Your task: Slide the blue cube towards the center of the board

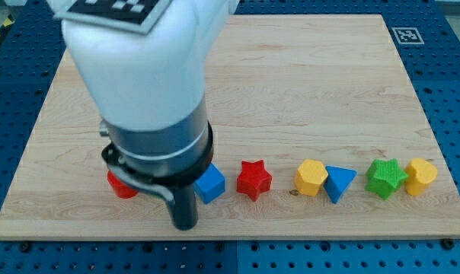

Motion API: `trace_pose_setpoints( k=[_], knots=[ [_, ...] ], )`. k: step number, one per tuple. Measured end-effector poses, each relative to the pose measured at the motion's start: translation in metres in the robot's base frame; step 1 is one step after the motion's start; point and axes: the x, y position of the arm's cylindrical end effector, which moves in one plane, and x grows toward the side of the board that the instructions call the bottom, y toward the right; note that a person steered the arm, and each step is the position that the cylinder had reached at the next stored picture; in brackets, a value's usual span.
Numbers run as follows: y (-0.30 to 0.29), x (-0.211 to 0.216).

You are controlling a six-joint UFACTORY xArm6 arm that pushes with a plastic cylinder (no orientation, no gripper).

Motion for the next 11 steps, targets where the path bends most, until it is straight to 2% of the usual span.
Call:
trace_pose_setpoints(
  k=[1,4,9,10,11],
  knots=[
    [0.003,-0.026],
    [0.058,-0.031],
    [0.063,-0.116],
    [0.063,-0.108],
    [0.063,-0.065]
  ],
)
